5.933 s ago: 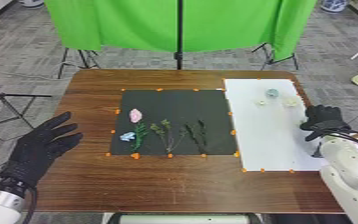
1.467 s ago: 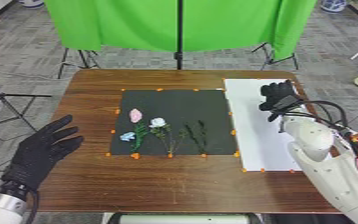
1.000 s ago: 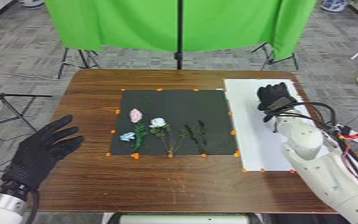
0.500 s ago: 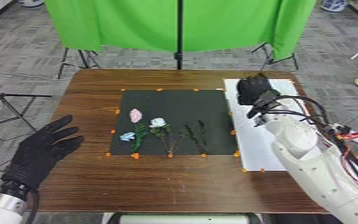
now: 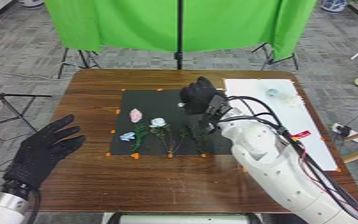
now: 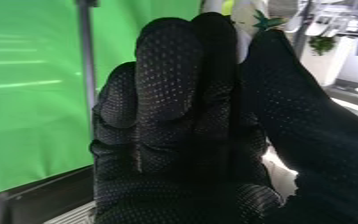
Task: Arrange flowers
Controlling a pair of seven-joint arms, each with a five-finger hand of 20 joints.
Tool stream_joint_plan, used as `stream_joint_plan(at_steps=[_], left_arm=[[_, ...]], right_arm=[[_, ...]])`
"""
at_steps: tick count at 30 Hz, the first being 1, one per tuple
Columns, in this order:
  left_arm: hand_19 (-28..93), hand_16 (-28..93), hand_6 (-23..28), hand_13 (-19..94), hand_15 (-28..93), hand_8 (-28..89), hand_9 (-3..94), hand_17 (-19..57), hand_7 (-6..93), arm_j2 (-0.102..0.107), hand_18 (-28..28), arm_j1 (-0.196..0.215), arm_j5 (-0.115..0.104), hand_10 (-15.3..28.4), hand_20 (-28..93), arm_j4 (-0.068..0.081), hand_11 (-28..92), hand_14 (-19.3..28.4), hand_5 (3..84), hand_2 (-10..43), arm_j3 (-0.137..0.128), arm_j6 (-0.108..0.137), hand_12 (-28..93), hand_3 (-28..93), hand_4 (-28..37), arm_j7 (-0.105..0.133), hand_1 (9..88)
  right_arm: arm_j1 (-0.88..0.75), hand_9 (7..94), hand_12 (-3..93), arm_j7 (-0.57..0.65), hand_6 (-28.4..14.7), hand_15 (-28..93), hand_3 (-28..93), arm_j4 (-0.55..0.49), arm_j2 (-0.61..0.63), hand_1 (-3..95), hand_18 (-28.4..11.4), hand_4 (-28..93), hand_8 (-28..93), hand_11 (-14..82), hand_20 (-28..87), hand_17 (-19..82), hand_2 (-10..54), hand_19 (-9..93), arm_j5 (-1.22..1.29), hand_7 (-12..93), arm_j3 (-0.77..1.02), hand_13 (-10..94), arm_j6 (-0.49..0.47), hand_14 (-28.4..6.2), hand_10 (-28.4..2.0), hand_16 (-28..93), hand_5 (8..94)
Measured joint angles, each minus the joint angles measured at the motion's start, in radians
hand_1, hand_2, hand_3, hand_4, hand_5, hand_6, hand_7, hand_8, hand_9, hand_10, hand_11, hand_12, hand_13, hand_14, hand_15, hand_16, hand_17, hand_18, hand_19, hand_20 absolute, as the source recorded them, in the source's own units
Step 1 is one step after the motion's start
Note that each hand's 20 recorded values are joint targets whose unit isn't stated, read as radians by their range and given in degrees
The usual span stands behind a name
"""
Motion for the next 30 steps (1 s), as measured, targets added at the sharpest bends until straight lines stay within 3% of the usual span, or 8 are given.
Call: stream_joint_plan(at_steps=[14, 22, 30], left_arm=[[54, -2, 1.9, 27, 47, -12, 29.7, -7.4, 24.8, 0.001, 23.3, -0.014, 0.000, 12.8, 10, 0.005, 31, 15.8, 33.8, -0.1, 0.007, 0.000, 14, 71, -26.1, -0.006, 26.1], [54, -2, 1.8, 27, 47, -12, 29.8, -7.4, 24.8, 0.001, 23.3, -0.014, 0.000, 12.9, 10, 0.006, 31, 15.8, 33.9, -0.1, 0.007, -0.001, 14, 71, -26.0, -0.010, 26.1], [54, -2, 1.9, 27, 47, -12, 29.7, -7.4, 24.8, 0.000, 23.2, -0.014, 0.000, 12.9, 10, 0.006, 31, 15.8, 33.9, 0.0, 0.006, -0.003, 14, 71, -26.0, -0.012, 26.1]], right_arm=[[-0.022, 86.2, 47.0, -0.018, 2.9, 47, 81, 0.029, -0.019, 48.7, -16.0, -28, -13, 22.7, 42, 30, -8.1, 77, -0.058, 42, -0.025, 83, -0.022, 0.9, -1.8, 34, 71.8], [-0.041, 83.7, 47.3, -0.018, 2.9, 49, 74, 0.027, -0.011, 46.6, -15.7, -28, -14, 21.9, 42, 29, -9.4, 76, -0.062, 43, -0.030, 80, -0.024, 0.3, -2.1, 31, 68.7], [-0.056, 79.8, 39.5, -0.025, 2.5, 51, 74, 0.005, -0.010, 41.1, -16.1, -28, -13, 31.3, 43, 28, -9.5, 75, -0.058, 42, -0.015, 79, -0.057, -0.1, -3.4, 28, 68.1]])
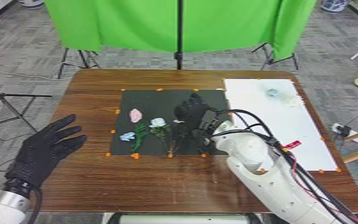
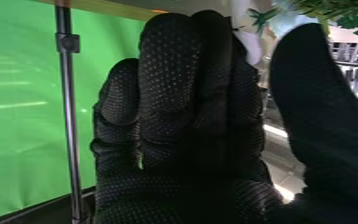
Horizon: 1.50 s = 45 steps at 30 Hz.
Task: Arrange flowers
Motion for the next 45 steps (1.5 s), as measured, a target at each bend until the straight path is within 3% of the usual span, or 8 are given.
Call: stream_joint_plan(at_steps=[7, 10, 15, 17, 21, 36, 45], left_arm=[[54, -2, 1.9, 27, 47, -12, 29.7, -7.4, 24.7, 0.000, 23.3, 0.000, 0.000, 12.9, 10, 0.001, 31, 15.8, 33.9, 0.0, -0.001, -0.002, 13, 71, -26.0, -0.002, 26.1], [54, -2, 1.9, 27, 47, -12, 29.7, -7.4, 24.7, 0.000, 23.3, -0.002, 0.000, 12.9, 10, 0.003, 31, 15.8, 33.9, 0.0, -0.001, -0.004, 13, 71, -26.0, -0.005, 26.1], [54, -2, 1.8, 27, 47, -12, 29.7, -7.4, 24.8, 0.001, 23.3, -0.004, 0.000, 12.9, 10, 0.004, 31, 15.8, 33.9, 0.0, -0.001, -0.005, 13, 71, -26.0, -0.008, 26.1], [54, -2, 1.8, 27, 47, -12, 29.7, -7.4, 24.9, 0.001, 23.3, -0.004, 0.000, 12.8, 10, 0.004, 31, 15.8, 33.9, 0.0, -0.001, -0.005, 13, 71, -26.1, -0.008, 26.1], [54, -2, 1.9, 27, 47, -12, 29.7, -7.4, 24.7, 0.001, 23.3, -0.004, 0.000, 12.9, 10, 0.004, 31, 15.8, 34.0, 0.0, -0.001, -0.005, 14, 71, -26.2, -0.008, 26.2], [54, -2, 1.9, 27, 47, -12, 29.7, -7.4, 24.8, 0.001, 23.3, -0.004, 0.000, 12.9, 10, 0.004, 31, 15.8, 34.1, 0.0, 0.000, -0.006, 14, 71, -26.1, -0.008, 26.1], [54, -2, 2.0, 27, 47, -12, 29.7, -7.4, 24.8, 0.001, 23.3, -0.003, 0.000, 12.9, 10, 0.004, 31, 15.8, 34.1, 0.1, -0.001, -0.006, 14, 71, -26.1, -0.007, 26.1]], right_arm=[[-0.016, 75.7, 27.3, -0.010, 3.0, 51, 80, -0.033, 0.000, 32.8, -16.5, -28, -14, 41.6, 44, 27, -9.5, 75, 0.023, 34, 0.013, 78, -0.024, -0.6, -5.9, 27, 68.5], [-0.021, 74.8, 26.3, -0.014, 3.3, 52, 82, -0.044, 0.000, 30.4, -16.7, -28, -21, 42.1, 44, 27, -9.5, 75, 0.031, 33, 0.018, 77, -0.036, -0.8, -6.4, 27, 68.5], [-0.034, 74.3, 26.2, -0.016, 2.9, 52, 83, -0.059, 0.000, 26.9, -17.0, -28, -21, 42.1, 44, 26, -9.2, 75, 0.047, 33, 0.034, 77, -0.049, -1.3, -7.0, 27, 67.8], [-0.037, 74.4, 26.0, -0.016, 2.5, 52, 84, -0.061, 0.000, 25.5, -17.1, -28, -21, 42.0, 44, 26, -4.1, 75, 0.063, 32, 0.038, 77, -0.053, -1.6, -7.1, 26, 68.1], [-0.039, 75.1, 28.0, -0.020, 1.2, 53, 86, -0.061, 0.000, 31.6, -17.2, -28, -11, 40.6, 45, 26, -1.6, 75, 0.095, 34, 0.045, 77, -0.053, -2.0, -7.0, 26, 67.5], [-0.040, 82.3, 36.1, -0.066, 3.1, 54, 81, -0.056, 0.000, 44.7, -16.9, -28, -12, 28.8, 45, 27, -2.5, 75, 0.092, 38, 0.047, 77, -0.061, -1.6, -4.3, 25, 70.7], [-0.039, 84.5, 43.7, -0.090, 3.5, 52, 81, -0.045, -0.003, 46.4, -16.6, -28, -12, 21.3, 44, 27, -5.8, 76, 0.075, 40, 0.043, 77, -0.046, -0.5, -2.5, 32, 69.9]])
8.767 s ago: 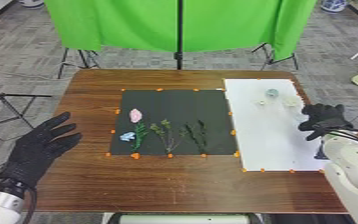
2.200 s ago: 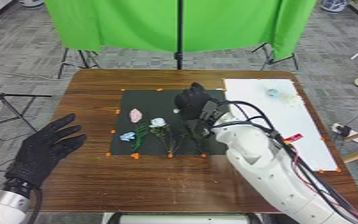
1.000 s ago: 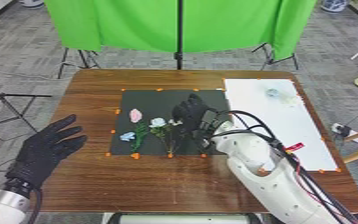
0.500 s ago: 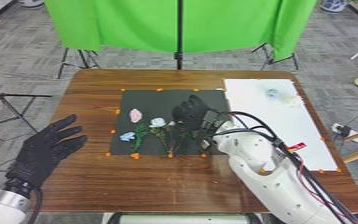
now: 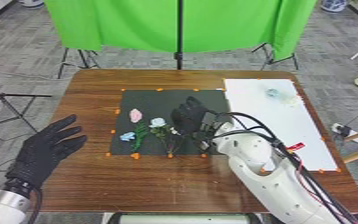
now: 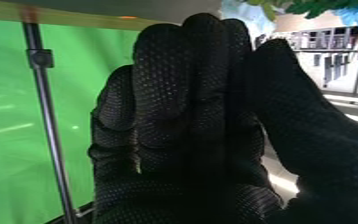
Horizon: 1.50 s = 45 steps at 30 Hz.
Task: Arrange flowers
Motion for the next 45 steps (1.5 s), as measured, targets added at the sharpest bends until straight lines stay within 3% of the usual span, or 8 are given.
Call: stream_joint_plan(at_steps=[7, 12, 16, 19, 23, 31, 42, 45], left_arm=[[54, -2, 2.0, 27, 47, -12, 29.8, -7.4, 24.7, 0.000, 23.3, 0.000, 0.000, 12.9, 10, 0.000, 31, 15.8, 34.2, 0.1, -0.001, 0.000, 13, 71, -26.2, 0.000, 26.2], [54, -2, 2.0, 27, 47, -12, 29.7, -7.4, 24.7, -0.001, 23.3, 0.002, 0.000, 13.0, 10, -0.001, 31, 15.8, 34.2, 0.1, -0.001, 0.000, 14, 71, -26.1, 0.003, 26.1], [54, -2, 2.0, 27, 47, -12, 29.7, -7.4, 24.6, -0.002, 23.2, 0.009, 0.000, 13.0, 10, -0.002, 31, 15.8, 34.2, 0.1, -0.003, 0.001, 14, 71, -26.1, 0.010, 26.1], [54, -2, 2.0, 27, 47, -12, 29.8, -7.4, 24.6, -0.004, 23.2, 0.015, 0.000, 12.9, 10, -0.003, 30, 15.8, 34.1, 0.1, -0.007, 0.001, 14, 71, -26.1, 0.016, 26.2], [54, -2, 2.0, 27, 47, -12, 29.7, -7.4, 24.6, -0.005, 23.2, 0.018, 0.001, 12.9, 10, -0.004, 31, 15.8, 34.1, 0.1, -0.008, 0.001, 14, 71, -26.1, 0.022, 26.2], [54, -2, 2.0, 27, 47, -12, 29.7, -7.4, 24.6, -0.007, 23.4, 0.020, 0.001, 12.9, 10, -0.005, 31, 15.8, 34.1, 0.1, -0.007, 0.004, 14, 71, -26.1, 0.029, 26.1], [54, -2, 2.0, 27, 47, -12, 29.7, -7.3, 24.7, -0.005, 23.4, 0.019, 0.001, 13.0, 10, -0.005, 31, 15.9, 34.1, 0.1, -0.007, 0.004, 14, 71, -26.2, 0.028, 26.2], [54, -2, 2.0, 27, 47, -12, 29.8, -7.3, 24.6, -0.005, 23.4, 0.019, 0.001, 13.0, 10, -0.005, 30, 15.8, 34.1, 0.1, -0.007, 0.004, 14, 71, -26.2, 0.028, 26.2]], right_arm=[[-0.005, 75.9, 38.6, -0.006, 2.6, 56, 84, 0.001, -0.008, 37.4, -16.7, -28, -13, 29.2, 45, 25, -5.9, 75, -0.016, 39, 0.012, 70, 0.016, -2.3, -4.8, 25, 64.4], [-0.006, 51.1, 22.5, 0.041, 0.9, 56, 91, 0.009, -0.018, 27.5, -16.9, -28, -22, 40.4, 41, 19, -5.3, 70, -0.009, 34, 0.074, 49, 0.055, -4.9, -9.2, 16, 49.2], [0.030, 26.2, 21.8, 0.209, -4.9, 30, 90, 0.026, 0.015, 22.5, -18.9, -28, -17, 23.5, 29, 9, -5.1, 58, 0.001, 25, 0.093, 25, 0.056, -11.1, -12.2, 18, 27.5], [0.075, 20.8, 23.1, 0.312, -6.7, 17, 89, 0.036, 0.063, 21.4, -20.6, -28, -13, 14.8, 23, 5, -5.0, 54, 0.039, 19, 0.120, 20, -0.076, -13.1, -13.1, 22, 22.6], [0.120, 21.9, 23.2, 0.360, -7.0, 15, 89, 0.072, 0.136, 22.3, -21.0, -28, -12, 13.8, 21, 5, -6.5, 54, 0.107, 18, 0.182, 22, -0.286, -12.9, -13.6, 24, 21.7], [0.099, 30.0, 20.1, 0.561, -7.5, 32, 89, 0.161, 0.246, 24.9, -19.3, -28, -14, 20.6, 24, 9, -9.4, 63, 0.077, 21, 0.223, 32, -0.216, -9.3, -14.2, 17, 27.6], [0.082, 45.9, 18.9, 0.559, -3.3, 35, 89, 0.251, 0.248, 31.2, -18.0, -28, -19, 26.7, 27, 15, -9.5, 70, 0.000, 26, 0.238, 47, -0.275, -5.7, -10.8, 15, 41.7], [0.077, 55.9, 17.5, 0.565, -1.4, 36, 89, 0.263, 0.248, 36.3, -16.8, -28, -21, 28.1, 30, 21, -9.5, 74, -0.012, 30, 0.237, 58, -0.263, -3.2, -7.3, 16, 48.9]])
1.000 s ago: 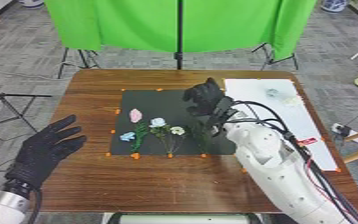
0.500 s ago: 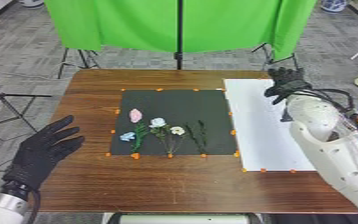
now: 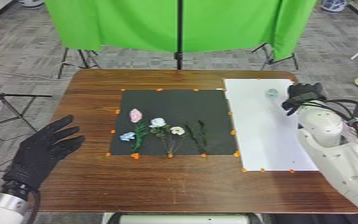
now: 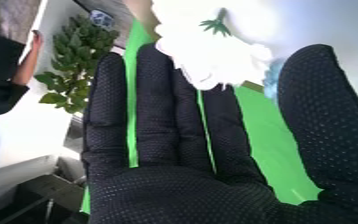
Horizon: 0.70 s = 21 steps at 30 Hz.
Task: Arrange flowers
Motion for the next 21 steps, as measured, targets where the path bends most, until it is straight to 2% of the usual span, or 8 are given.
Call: stream_joint_plan(at_steps=[3, 4, 5, 6, 7, 9, 16, 21], left_arm=[[54, -2, 2.0, 27, 47, -12, 29.7, -7.3, 24.7, 0.001, 23.3, 0.000, 0.000, 12.9, 10, 0.000, 30, 15.8, 34.1, 0.1, 0.000, -0.001, 14, 71, -26.2, -0.001, 26.1], [54, -2, 1.9, 27, 47, -12, 29.7, -7.3, 24.7, 0.002, 23.3, -0.001, 0.000, 12.9, 10, 0.000, 30, 15.8, 34.1, 0.0, 0.000, -0.001, 14, 71, -26.2, -0.001, 26.1], [54, -2, 1.9, 27, 47, -12, 29.7, -7.3, 24.7, 0.002, 23.3, -0.001, 0.000, 12.9, 10, 0.001, 30, 15.8, 34.1, 0.1, 0.000, -0.001, 14, 71, -26.2, -0.002, 26.2], [54, -2, 1.9, 27, 47, -12, 29.7, -7.3, 24.8, 0.002, 23.3, -0.002, 0.000, 12.9, 10, 0.001, 30, 15.8, 34.0, 0.1, 0.000, -0.001, 14, 71, -26.2, -0.002, 26.1], [54, -2, 1.9, 27, 47, -12, 29.7, -7.3, 24.7, 0.002, 23.3, -0.003, 0.000, 12.9, 10, 0.001, 30, 15.9, 34.1, 0.1, 0.000, -0.001, 14, 71, -26.1, -0.003, 26.1], [54, -2, 1.9, 27, 47, -12, 29.7, -7.4, 24.7, 0.003, 23.3, -0.005, 0.000, 12.8, 10, 0.002, 31, 15.8, 34.1, 0.1, -0.001, -0.001, 14, 71, -26.0, -0.005, 26.1], [54, -2, 2.0, 27, 47, -12, 29.8, -7.4, 24.6, 0.008, 23.4, -0.012, -0.001, 12.9, 10, 0.004, 31, 15.8, 34.1, 0.1, 0.000, -0.001, 14, 71, -26.1, -0.008, 26.1], [54, -2, 2.0, 27, 47, -12, 29.7, -7.3, 24.8, 0.010, 23.4, -0.013, -0.001, 12.9, 10, 0.004, 31, 15.8, 34.1, 0.0, 0.000, -0.001, 14, 71, -26.2, -0.008, 26.2]], right_arm=[[-0.002, 67.7, 23.9, 0.005, 0.8, 28, 83, 0.021, 0.002, 43.0, -15.8, -28, -21, 20.2, 34, 25, -9.5, 75, -0.010, 35, -0.010, 68, 0.055, 0.4, -4.0, 31, 55.1], [-0.002, 72.1, 28.3, 0.005, 0.7, 26, 82, 0.034, 0.003, 45.5, -15.6, -28, -18, 15.0, 35, 26, -9.5, 75, -0.018, 40, -0.017, 70, 0.096, 1.2, -2.8, 35, 56.4], [-0.003, 74.0, 29.8, 0.005, 0.7, 26, 82, 0.046, 0.005, 46.5, -15.5, -28, -17, 13.2, 36, 27, -9.5, 76, -0.028, 43, -0.026, 72, 0.144, 1.5, -2.3, 36, 56.9], [-0.005, 80.0, 34.1, 0.005, 1.2, 25, 81, 0.057, 0.007, 50.6, -14.7, -28, -16, 10.4, 38, 31, -9.5, 77, -0.039, 50, -0.033, 77, 0.193, 2.4, -1.3, 39, 59.5], [-0.008, 83.2, 36.0, 0.004, 1.1, 26, 81, 0.064, 0.009, 53.1, -14.4, -28, -15, 10.9, 40, 33, -9.5, 78, -0.048, 53, -0.038, 79, 0.238, 2.8, -1.1, 41, 62.2], [-0.014, 85.3, 38.6, 0.002, 0.8, 28, 80, 0.066, 0.010, 55.0, -14.6, -28, -15, 11.9, 41, 35, -9.5, 80, -0.056, 54, -0.039, 83, 0.277, 3.8, -1.6, 43, 64.8], [-0.031, 87.8, 40.2, -0.024, 0.3, 29, 82, 0.049, 0.012, 55.7, -14.6, -28, -16, 12.6, 42, 37, -9.5, 80, -0.045, 52, -0.029, 85, 0.247, 2.9, -2.5, 46, 70.2], [-0.070, 88.7, 40.1, -0.044, 0.2, 30, 83, -0.007, 0.019, 55.5, -14.7, -28, -16, 12.5, 42, 37, -9.5, 80, -0.025, 51, -0.013, 86, 0.337, 2.8, -2.5, 46, 71.6]])
